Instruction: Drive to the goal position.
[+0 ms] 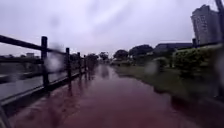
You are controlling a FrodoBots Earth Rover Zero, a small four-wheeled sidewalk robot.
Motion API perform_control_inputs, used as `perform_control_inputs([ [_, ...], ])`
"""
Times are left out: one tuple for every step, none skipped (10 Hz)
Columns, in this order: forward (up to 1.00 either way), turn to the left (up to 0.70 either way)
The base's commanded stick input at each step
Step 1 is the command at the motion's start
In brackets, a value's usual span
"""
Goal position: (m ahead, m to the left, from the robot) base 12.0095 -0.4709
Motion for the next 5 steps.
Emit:
perform_control_inputs([
  [1.00,0.01],
  [1.00,0.01],
  [1.00,0.01],
  [1.00,0.01],
  [1.00,0.01],
])
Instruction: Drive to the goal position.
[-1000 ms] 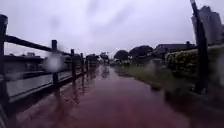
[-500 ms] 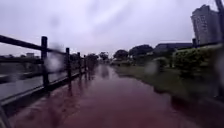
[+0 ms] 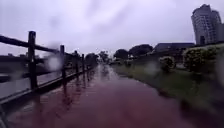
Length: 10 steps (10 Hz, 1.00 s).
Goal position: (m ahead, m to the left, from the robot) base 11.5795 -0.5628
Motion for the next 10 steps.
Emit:
perform_control_inputs([
  [1.00,0.01],
  [1.00,0.01],
  [1.00,0.01],
  [1.00,0.01],
  [1.00,0.01],
  [1.00,0.01],
  [1.00,0.01],
  [1.00,0.01],
  [1.00,0.01],
  [1.00,0.01],
])
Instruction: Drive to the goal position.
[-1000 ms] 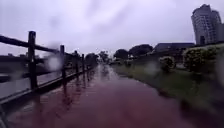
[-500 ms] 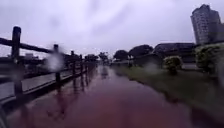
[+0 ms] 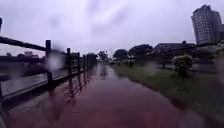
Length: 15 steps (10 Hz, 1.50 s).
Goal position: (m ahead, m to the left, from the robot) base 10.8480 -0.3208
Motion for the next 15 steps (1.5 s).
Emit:
perform_control_inputs([
  [1.00,0.01],
  [1.00,0.05],
  [1.00,0.23],
  [1.00,0.31],
  [1.00,0.26],
  [1.00,0.03],
  [1.00,0.01],
  [1.00,0.01],
  [1.00,0.01],
  [1.00,0.01],
  [1.00,0.01],
  [1.00,0.01],
  [1.00,0.01],
  [1.00,0.01],
  [1.00,0.01],
])
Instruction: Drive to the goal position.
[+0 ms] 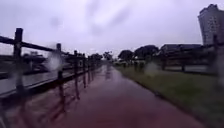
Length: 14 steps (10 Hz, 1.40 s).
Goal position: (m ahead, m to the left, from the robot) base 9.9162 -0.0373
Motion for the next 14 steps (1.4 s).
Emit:
perform_control_inputs([
  [1.00,0.01],
  [1.00,0.01],
  [1.00,0.01],
  [1.00,0.01],
  [1.00,0.01],
  [1.00,0.01],
  [1.00,0.01],
  [1.00,0.01],
  [1.00,0.01],
  [1.00,0.01],
  [1.00,0.01],
  [1.00,0.01],
  [1.00,0.01],
  [1.00,0.01],
])
